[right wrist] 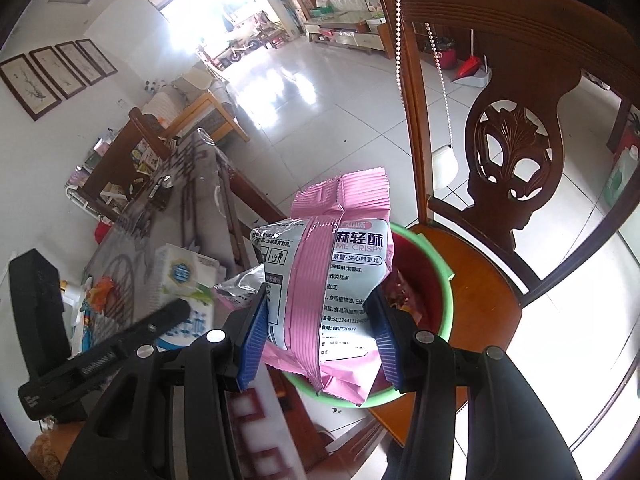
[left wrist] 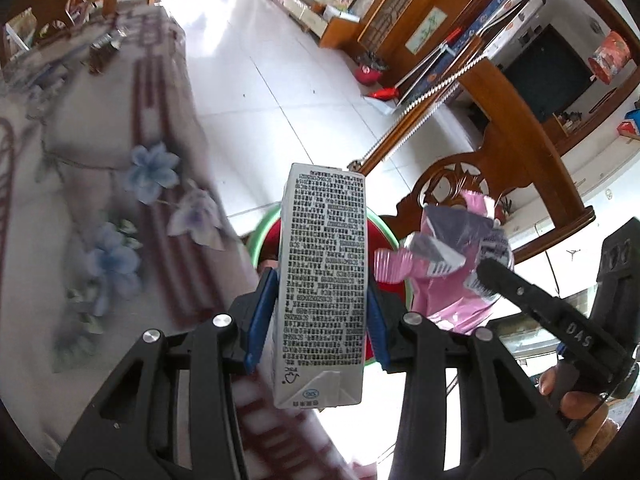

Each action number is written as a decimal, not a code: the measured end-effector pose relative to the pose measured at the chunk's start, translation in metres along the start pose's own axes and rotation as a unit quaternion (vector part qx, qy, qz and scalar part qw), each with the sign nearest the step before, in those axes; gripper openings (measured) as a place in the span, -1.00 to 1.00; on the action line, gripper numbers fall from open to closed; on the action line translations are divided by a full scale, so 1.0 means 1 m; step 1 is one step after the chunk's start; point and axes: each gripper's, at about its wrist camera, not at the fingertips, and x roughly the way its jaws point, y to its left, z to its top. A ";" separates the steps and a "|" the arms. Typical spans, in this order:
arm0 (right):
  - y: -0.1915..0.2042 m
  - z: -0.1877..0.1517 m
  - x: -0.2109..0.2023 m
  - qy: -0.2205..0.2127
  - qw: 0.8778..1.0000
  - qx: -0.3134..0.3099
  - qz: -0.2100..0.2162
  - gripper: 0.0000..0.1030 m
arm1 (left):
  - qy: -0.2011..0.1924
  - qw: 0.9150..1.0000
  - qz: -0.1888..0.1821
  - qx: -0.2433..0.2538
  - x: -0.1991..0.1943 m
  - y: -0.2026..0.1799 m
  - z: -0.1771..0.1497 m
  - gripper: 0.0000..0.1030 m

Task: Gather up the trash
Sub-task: 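Open the right tool over the red bin while the left tool releases the milk carton, then return to the table and grasp the orange chip bag with the left tool, then grasp the brown chocolate bar wrapper with the right tool, then carry the chip bag in the left tool and chocolate wrapper in the right to the bin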

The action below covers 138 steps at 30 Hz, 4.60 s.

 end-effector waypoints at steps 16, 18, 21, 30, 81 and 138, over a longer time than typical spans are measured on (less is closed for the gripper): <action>-0.012 0.014 0.010 0.005 1.000 0.012 0.015 0.15 | -0.006 0.999 0.022 -0.029 0.000 0.010 0.003 0.39; -0.007 0.013 0.012 0.007 1.000 0.012 0.018 0.15 | -0.019 0.998 0.040 -0.040 -0.010 0.028 0.004 0.46; 0.006 0.011 0.018 0.011 1.000 0.007 0.025 0.15 | -0.043 0.993 0.090 -0.067 -0.034 0.073 0.008 0.54; 0.066 -0.005 0.041 0.033 0.999 -0.018 0.038 0.15 | -0.085 0.942 0.306 -0.112 -0.138 0.273 0.036 0.75; 0.377 0.071 0.279 0.094 0.976 -0.195 0.028 -0.65 | -0.070 0.968 0.167 -0.175 -0.178 0.378 -0.073 0.00; 0.213 -0.079 0.021 -0.011 0.993 -0.107 0.053 -0.64 | -0.134 0.986 0.104 0.002 -0.181 0.153 -0.046 0.00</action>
